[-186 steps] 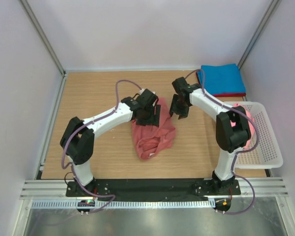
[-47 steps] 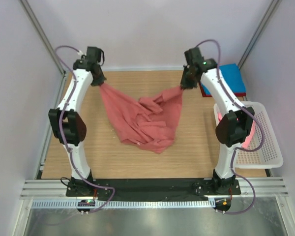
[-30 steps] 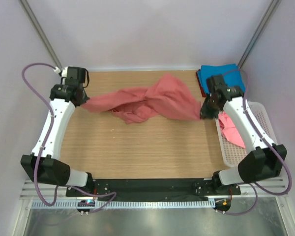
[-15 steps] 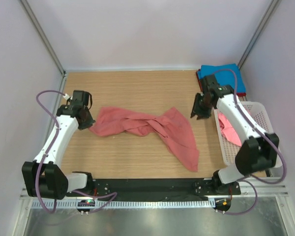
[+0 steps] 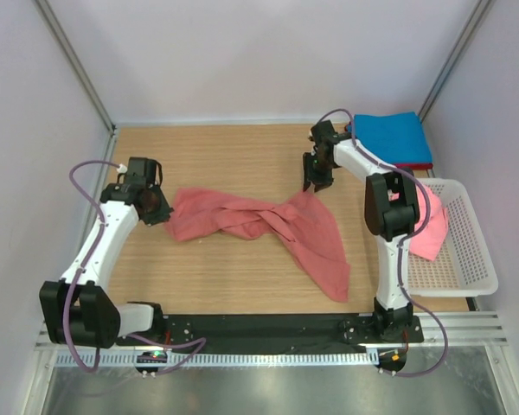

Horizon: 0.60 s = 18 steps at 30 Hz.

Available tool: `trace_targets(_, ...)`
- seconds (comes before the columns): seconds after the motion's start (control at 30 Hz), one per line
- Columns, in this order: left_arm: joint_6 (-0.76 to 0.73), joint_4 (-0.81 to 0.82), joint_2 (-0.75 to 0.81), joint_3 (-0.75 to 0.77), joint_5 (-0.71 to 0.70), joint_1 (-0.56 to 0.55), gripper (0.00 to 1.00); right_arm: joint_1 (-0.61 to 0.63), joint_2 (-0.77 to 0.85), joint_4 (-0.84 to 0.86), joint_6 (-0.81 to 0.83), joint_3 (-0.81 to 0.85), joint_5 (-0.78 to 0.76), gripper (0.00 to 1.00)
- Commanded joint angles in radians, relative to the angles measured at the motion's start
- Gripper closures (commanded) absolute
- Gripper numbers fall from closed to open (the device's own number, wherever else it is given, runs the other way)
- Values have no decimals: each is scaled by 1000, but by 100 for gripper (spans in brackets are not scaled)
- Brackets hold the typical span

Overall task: Fold and stack the t-shirts
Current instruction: Flatten the tshirt out

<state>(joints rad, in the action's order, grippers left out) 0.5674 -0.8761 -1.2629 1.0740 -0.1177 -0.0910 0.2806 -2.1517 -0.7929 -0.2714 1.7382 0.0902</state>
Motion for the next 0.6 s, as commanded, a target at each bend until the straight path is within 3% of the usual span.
trace_targets(0.0, 31, 16, -18, 24, 39, 4, 100, -11, -33, 12, 66, 78, 31, 54)
trace_targets(0.4, -3, -4, -52, 67, 50, 4, 100, 32, -82, 58, 98, 72, -10, 53)
trace_targets(0.57, -1, 0, -43, 63, 56, 5, 100, 57, -53, 80, 104, -5, -30, 54)
